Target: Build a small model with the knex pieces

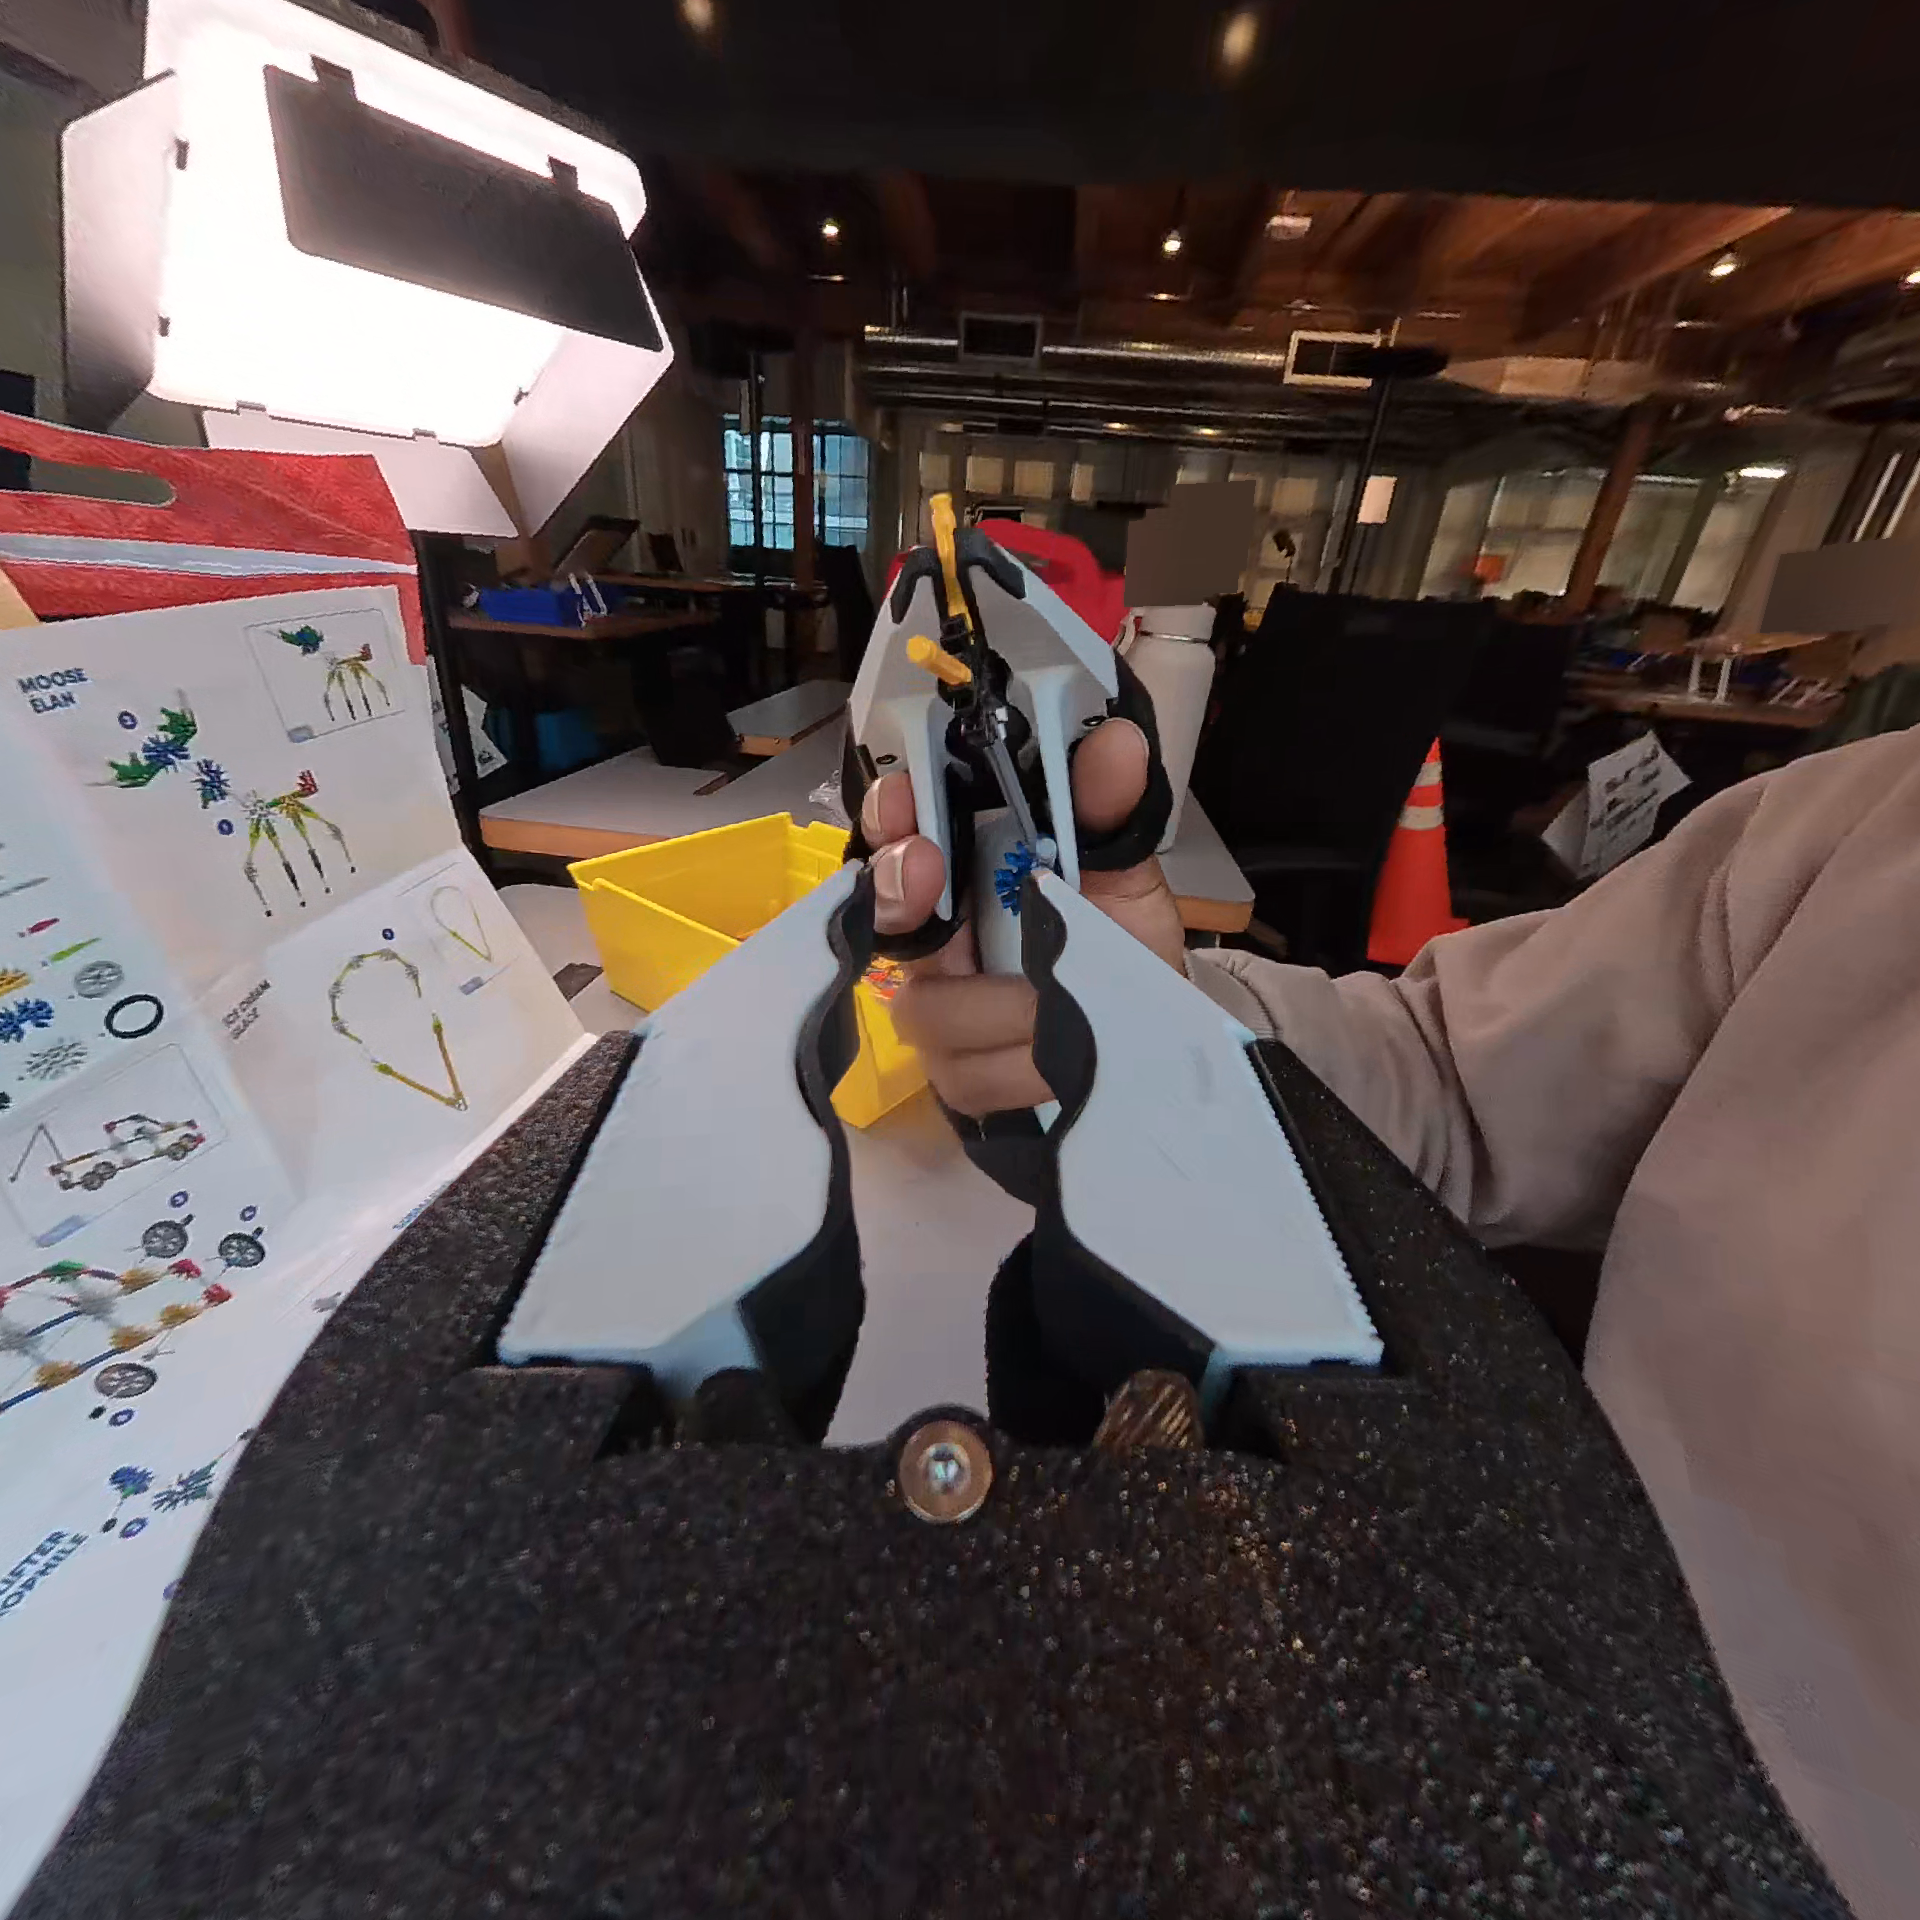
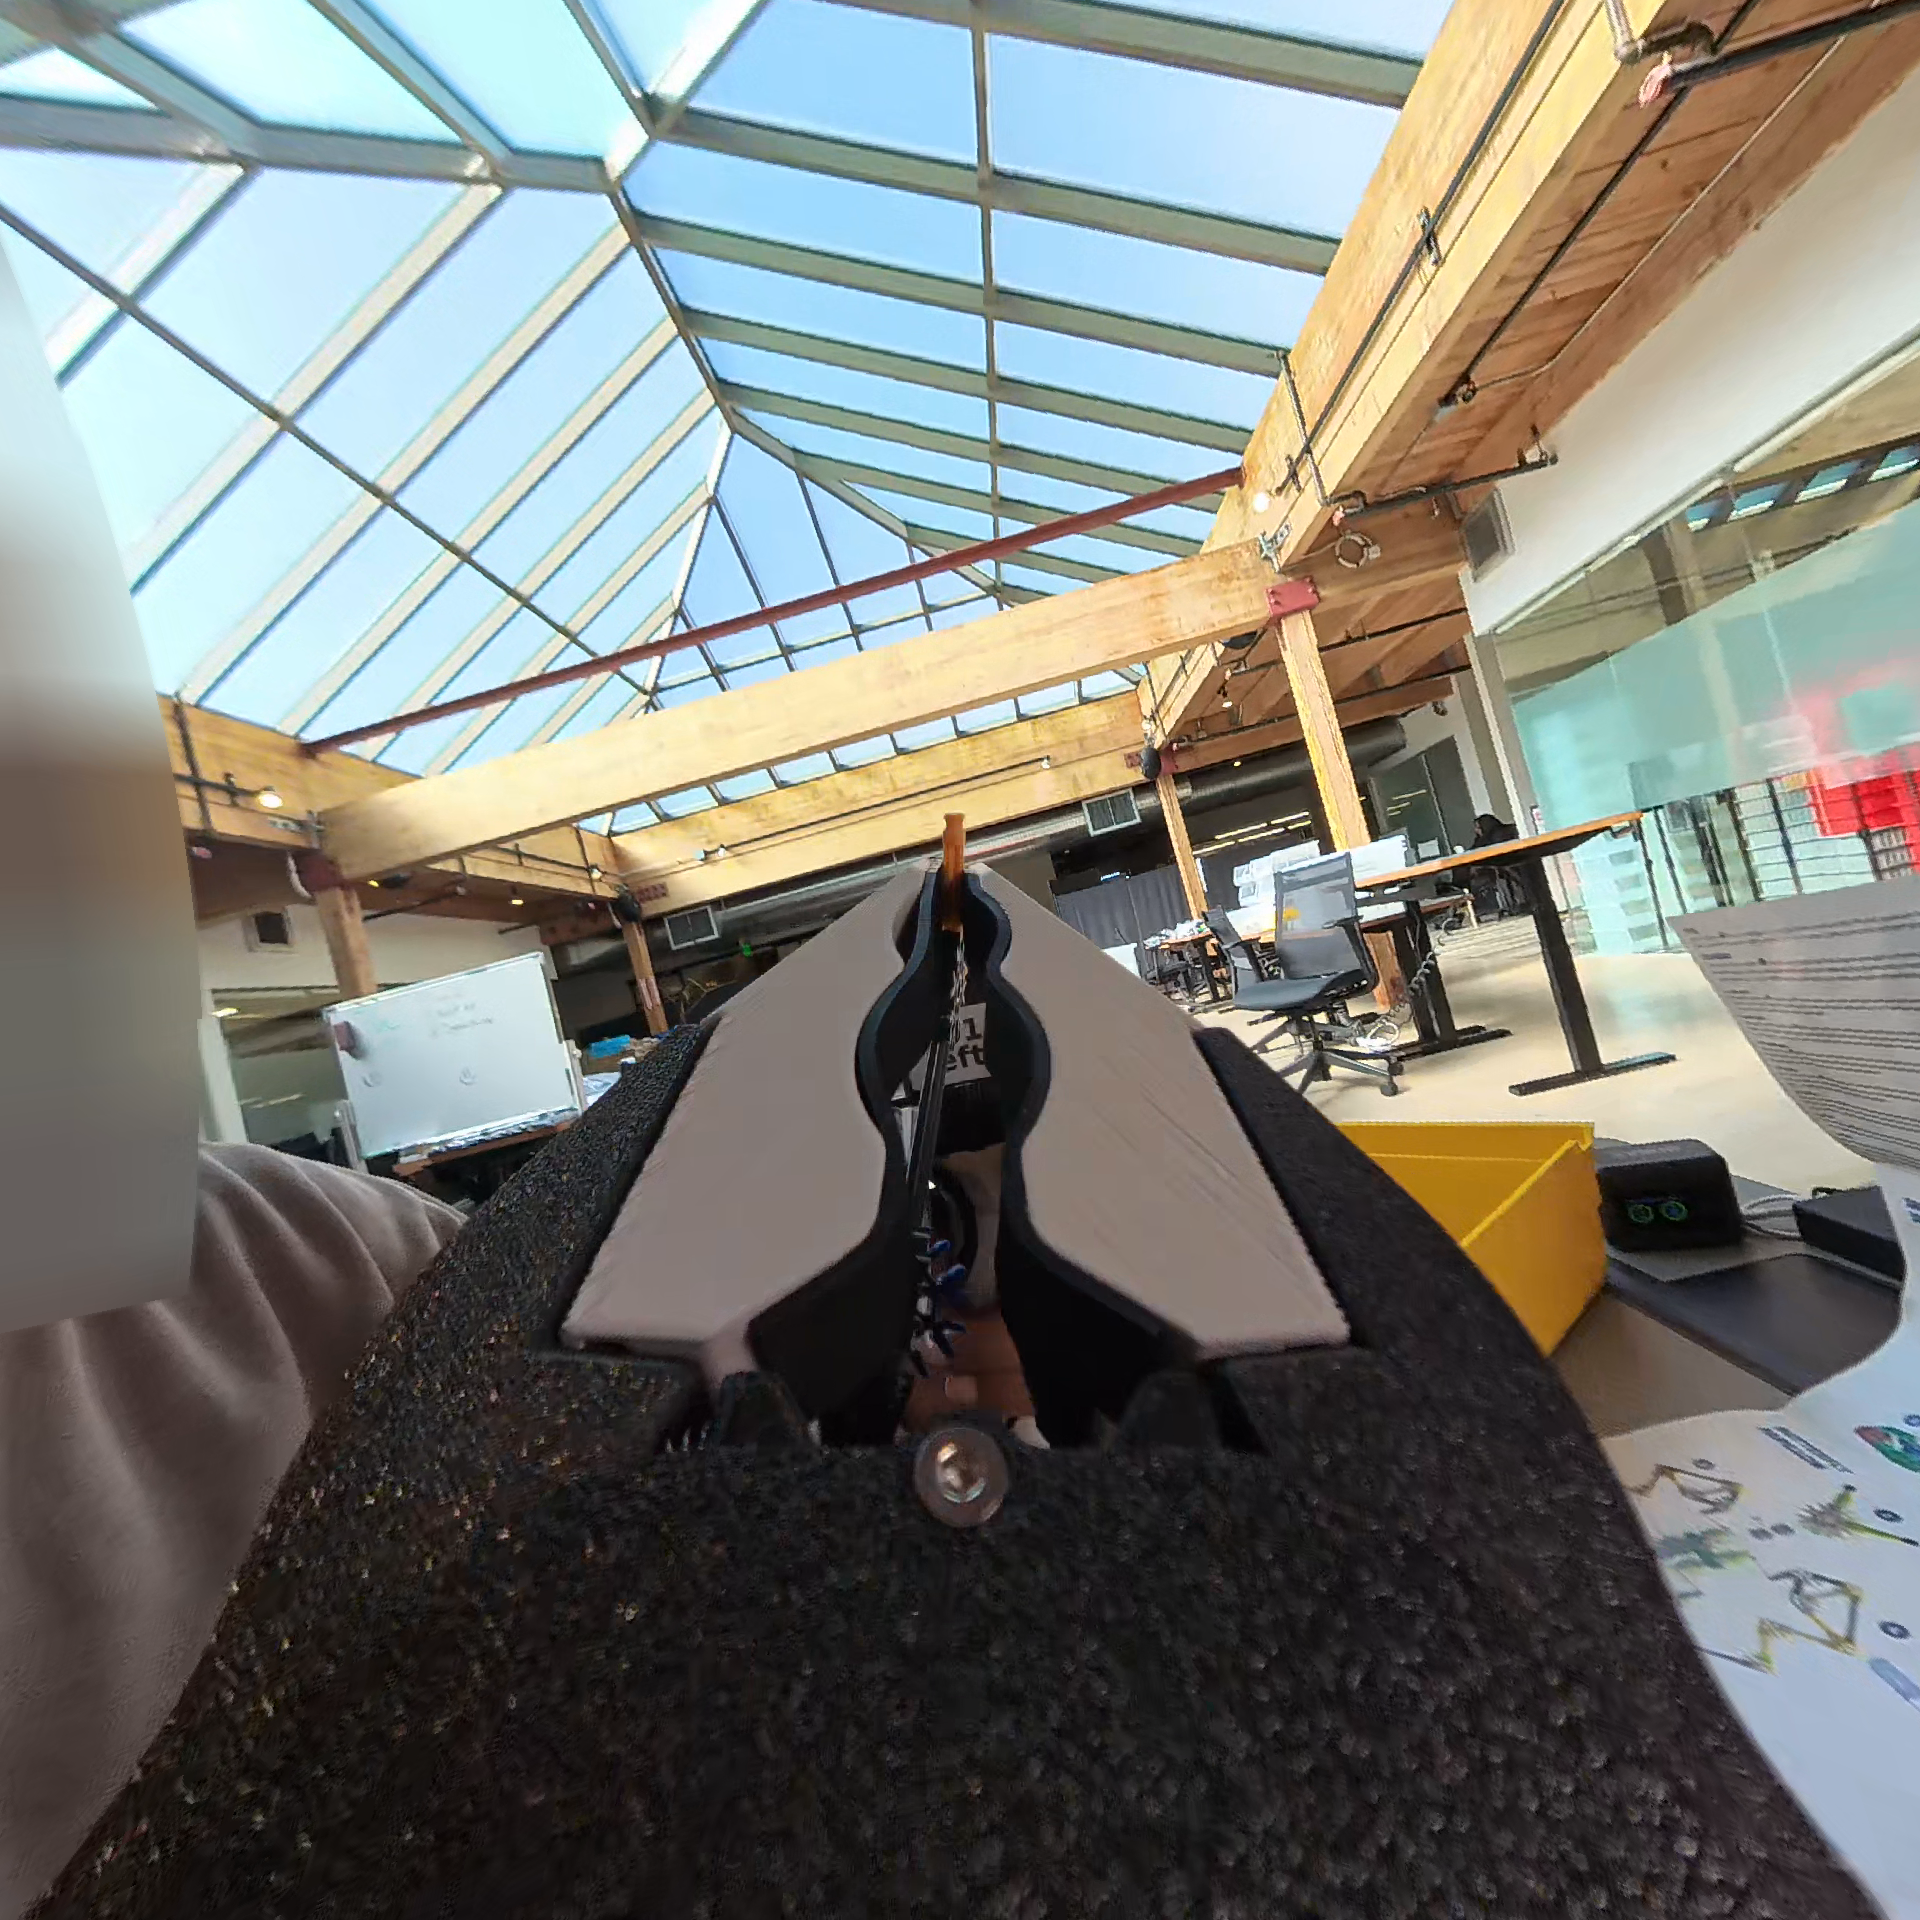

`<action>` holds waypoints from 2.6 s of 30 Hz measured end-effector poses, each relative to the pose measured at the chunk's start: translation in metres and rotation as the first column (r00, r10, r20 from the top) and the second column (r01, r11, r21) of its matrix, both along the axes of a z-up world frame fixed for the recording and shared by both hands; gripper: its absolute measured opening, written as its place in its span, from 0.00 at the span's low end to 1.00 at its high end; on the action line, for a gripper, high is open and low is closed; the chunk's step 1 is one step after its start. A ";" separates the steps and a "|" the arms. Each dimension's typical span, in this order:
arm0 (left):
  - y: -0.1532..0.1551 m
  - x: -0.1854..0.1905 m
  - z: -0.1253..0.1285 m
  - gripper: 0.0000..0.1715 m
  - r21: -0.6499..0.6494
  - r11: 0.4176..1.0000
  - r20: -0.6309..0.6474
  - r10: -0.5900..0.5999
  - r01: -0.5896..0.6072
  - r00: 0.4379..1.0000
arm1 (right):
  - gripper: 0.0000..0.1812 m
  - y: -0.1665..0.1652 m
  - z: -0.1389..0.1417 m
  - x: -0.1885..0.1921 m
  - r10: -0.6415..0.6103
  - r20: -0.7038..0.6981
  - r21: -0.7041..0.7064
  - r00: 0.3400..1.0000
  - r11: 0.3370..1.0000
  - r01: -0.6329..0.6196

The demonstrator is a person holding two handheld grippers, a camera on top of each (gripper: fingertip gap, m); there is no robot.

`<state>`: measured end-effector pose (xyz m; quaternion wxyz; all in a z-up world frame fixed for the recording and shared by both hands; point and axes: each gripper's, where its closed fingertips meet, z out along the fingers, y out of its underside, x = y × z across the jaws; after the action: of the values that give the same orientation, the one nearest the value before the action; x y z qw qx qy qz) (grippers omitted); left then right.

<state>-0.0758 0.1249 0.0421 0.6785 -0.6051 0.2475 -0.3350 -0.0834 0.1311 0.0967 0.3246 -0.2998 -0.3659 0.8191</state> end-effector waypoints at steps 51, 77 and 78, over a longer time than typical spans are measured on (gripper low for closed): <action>-0.017 -0.010 0.002 0.01 0.012 1.000 -0.214 0.029 -0.028 0.976 | 0.02 -0.023 -0.040 -0.007 -0.120 0.106 0.501 0.987 0.864 0.051; -0.049 0.019 0.004 0.01 0.258 0.961 -0.422 0.017 0.102 0.907 | 0.01 -0.055 -0.028 0.017 0.553 0.226 -0.038 0.802 0.828 -0.560; -0.055 0.024 0.002 0.01 0.276 0.951 -0.448 -0.001 0.140 0.894 | 0.00 -0.062 -0.031 0.020 0.634 0.218 -0.084 0.742 0.770 -0.633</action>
<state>-0.0517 0.0700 0.0441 0.6757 -0.5453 0.4654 -0.1715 -0.0633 0.0692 0.0655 -0.0188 -0.2528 -0.4795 0.8401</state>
